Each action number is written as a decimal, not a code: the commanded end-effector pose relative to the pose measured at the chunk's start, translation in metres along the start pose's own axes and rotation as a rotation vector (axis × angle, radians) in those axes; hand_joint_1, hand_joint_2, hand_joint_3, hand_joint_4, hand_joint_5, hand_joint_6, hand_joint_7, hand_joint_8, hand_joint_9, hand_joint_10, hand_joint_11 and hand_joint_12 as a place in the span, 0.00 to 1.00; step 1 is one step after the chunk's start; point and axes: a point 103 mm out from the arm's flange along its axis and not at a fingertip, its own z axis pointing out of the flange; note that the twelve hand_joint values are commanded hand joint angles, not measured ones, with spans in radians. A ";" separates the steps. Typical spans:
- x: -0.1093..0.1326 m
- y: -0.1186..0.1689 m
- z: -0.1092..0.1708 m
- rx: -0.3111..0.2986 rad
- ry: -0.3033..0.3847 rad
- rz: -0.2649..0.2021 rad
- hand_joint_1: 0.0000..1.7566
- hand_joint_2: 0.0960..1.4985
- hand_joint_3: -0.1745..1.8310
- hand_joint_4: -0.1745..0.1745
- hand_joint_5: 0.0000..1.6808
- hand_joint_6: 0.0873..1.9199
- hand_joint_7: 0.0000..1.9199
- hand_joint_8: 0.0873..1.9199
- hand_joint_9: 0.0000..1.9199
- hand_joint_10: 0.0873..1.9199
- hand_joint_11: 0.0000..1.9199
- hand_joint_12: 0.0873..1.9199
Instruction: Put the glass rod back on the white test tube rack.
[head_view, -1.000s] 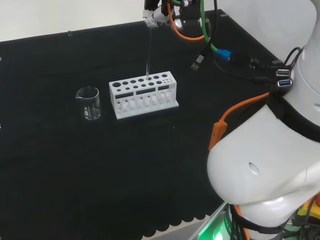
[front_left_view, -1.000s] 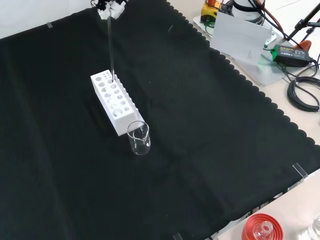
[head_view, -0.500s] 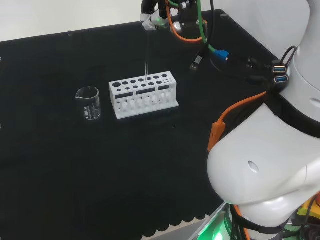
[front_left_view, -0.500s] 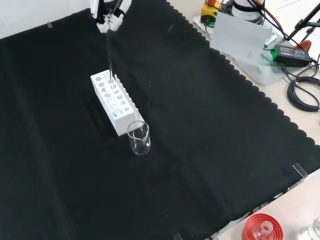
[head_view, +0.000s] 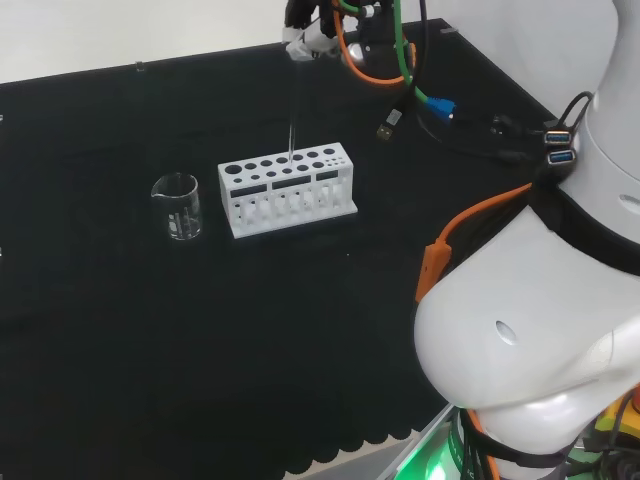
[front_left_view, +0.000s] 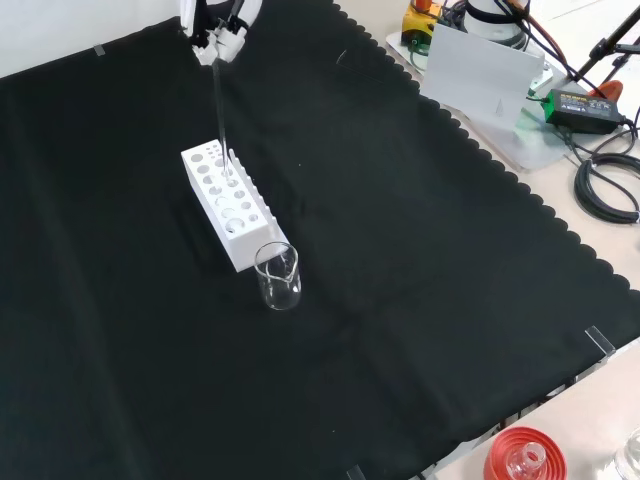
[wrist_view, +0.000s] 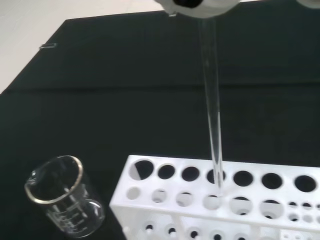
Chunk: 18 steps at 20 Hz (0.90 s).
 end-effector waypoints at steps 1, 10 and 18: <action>-0.019 -0.007 -0.010 -0.005 -0.019 0.064 0.74 0.69 0.09 0.00 0.63 0.28 0.61 0.49 0.87 0.29 0.79 0.42; -0.020 -0.012 -0.014 -0.012 -0.007 0.067 0.74 0.69 0.09 0.00 0.63 0.28 0.61 0.49 0.87 0.29 0.79 0.42; -0.014 -0.011 -0.014 -0.015 -0.006 0.062 0.74 0.69 0.09 0.00 0.63 0.28 0.61 0.49 0.87 0.29 0.79 0.42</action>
